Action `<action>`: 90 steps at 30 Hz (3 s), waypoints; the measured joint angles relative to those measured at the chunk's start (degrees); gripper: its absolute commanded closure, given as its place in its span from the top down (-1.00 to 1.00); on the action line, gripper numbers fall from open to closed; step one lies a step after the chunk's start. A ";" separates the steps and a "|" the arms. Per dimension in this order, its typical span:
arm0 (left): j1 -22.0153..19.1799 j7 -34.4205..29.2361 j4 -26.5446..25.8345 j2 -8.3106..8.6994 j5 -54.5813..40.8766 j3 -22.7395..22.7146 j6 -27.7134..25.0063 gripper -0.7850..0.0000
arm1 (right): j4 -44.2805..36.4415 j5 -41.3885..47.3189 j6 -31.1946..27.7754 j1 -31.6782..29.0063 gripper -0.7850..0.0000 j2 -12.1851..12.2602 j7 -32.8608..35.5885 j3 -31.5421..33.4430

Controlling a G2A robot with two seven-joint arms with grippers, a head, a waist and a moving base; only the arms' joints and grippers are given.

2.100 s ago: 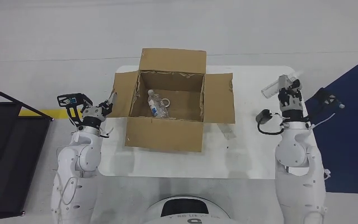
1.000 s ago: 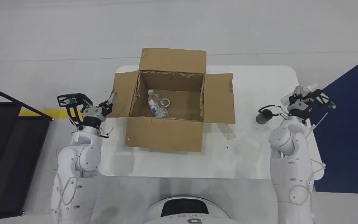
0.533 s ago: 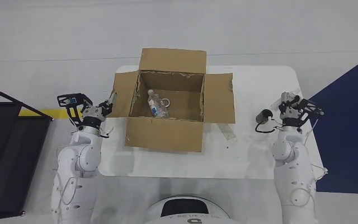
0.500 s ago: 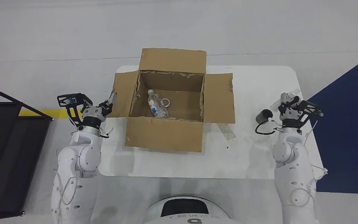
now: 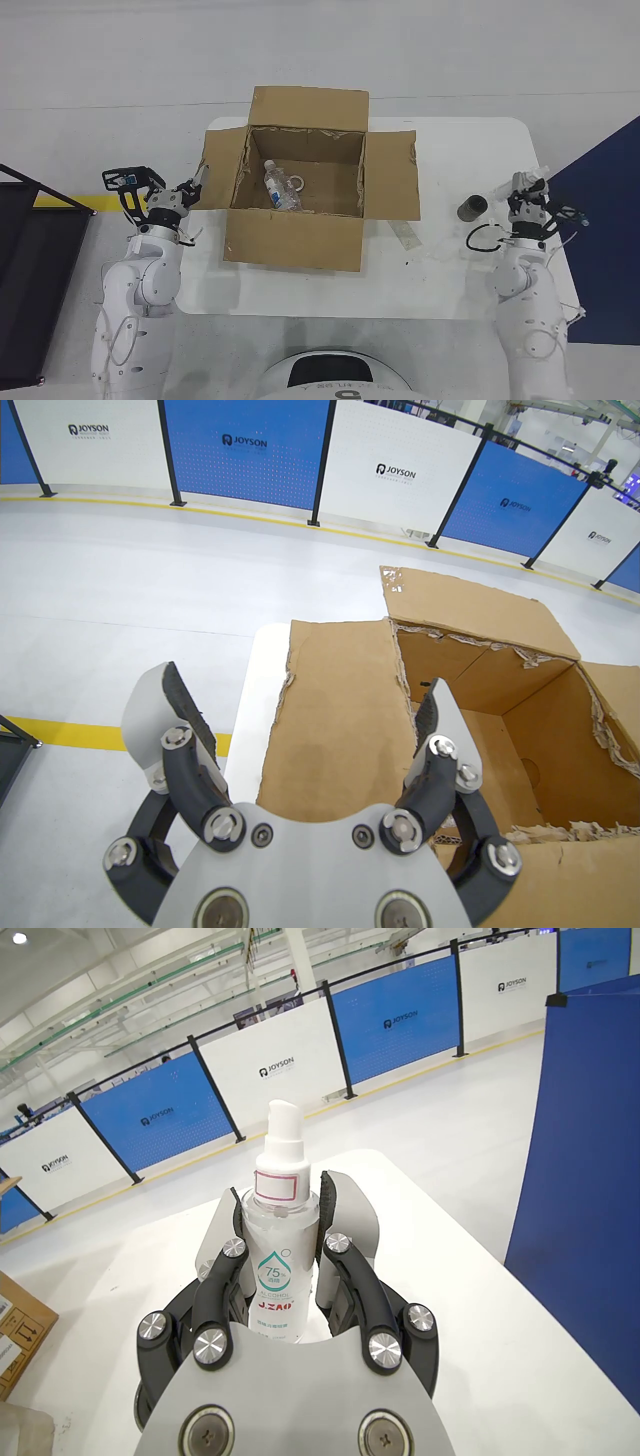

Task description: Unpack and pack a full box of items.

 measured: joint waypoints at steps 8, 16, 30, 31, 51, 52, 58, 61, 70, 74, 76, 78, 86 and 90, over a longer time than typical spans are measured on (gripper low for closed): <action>0.00 0.00 0.00 0.00 0.00 0.00 0.00 1.00 | 3.72 -12.30 9.53 0.20 -1.00 0.06 -12.21 -3.30; 0.00 0.00 0.00 0.00 0.00 0.00 0.00 1.00 | 13.94 -16.19 10.26 5.33 -1.00 0.55 -14.28 -5.16; 0.00 0.00 0.00 0.00 0.00 0.00 0.00 1.00 | 20.45 -18.20 7.78 7.80 -1.00 2.35 -17.50 -4.04; 0.00 0.00 0.00 0.00 0.00 0.00 0.00 1.00 | 20.16 -18.09 7.63 7.66 -1.00 2.40 -17.71 -4.05; 0.00 0.00 0.00 0.00 0.00 0.00 0.00 1.00 | -3.32 -23.72 22.74 -6.19 -1.00 2.20 -2.93 -4.93; 0.00 0.00 0.00 0.00 0.00 0.00 0.00 1.00 | -3.75 -24.15 22.57 -6.53 -1.00 2.23 -2.40 -5.08; 0.00 0.00 0.00 0.00 0.00 0.00 0.00 1.00 | -7.11 -26.31 21.77 -7.79 -1.00 2.41 7.31 -5.64; 0.00 0.00 0.00 0.00 0.00 0.00 0.00 1.00 | -9.20 -26.17 23.24 -7.24 -1.00 2.30 13.73 -5.93; 0.00 0.00 0.00 0.00 0.00 0.00 0.00 1.00 | -12.16 -24.61 23.68 -6.27 -1.00 1.88 26.72 -7.87; 0.00 0.00 0.00 0.00 0.00 0.00 0.00 1.00 | -13.61 -25.74 24.72 -6.17 -0.22 1.90 31.64 -8.10; 0.00 0.00 0.00 0.00 0.00 0.00 0.00 1.00 | -14.35 -25.36 24.65 -6.37 -0.04 1.87 32.46 -8.19; 0.00 0.00 0.00 0.00 0.00 0.00 0.00 1.00 | -15.11 -24.71 24.59 -6.61 0.54 1.84 33.56 -8.07; 0.00 0.00 0.00 0.00 0.00 0.00 0.00 1.00 | -18.13 -21.37 22.55 -7.51 0.90 1.79 36.78 -7.58; 0.00 0.00 0.00 0.00 0.00 0.00 0.00 1.00 | -18.94 -19.90 22.36 -7.61 0.93 1.77 38.22 -7.30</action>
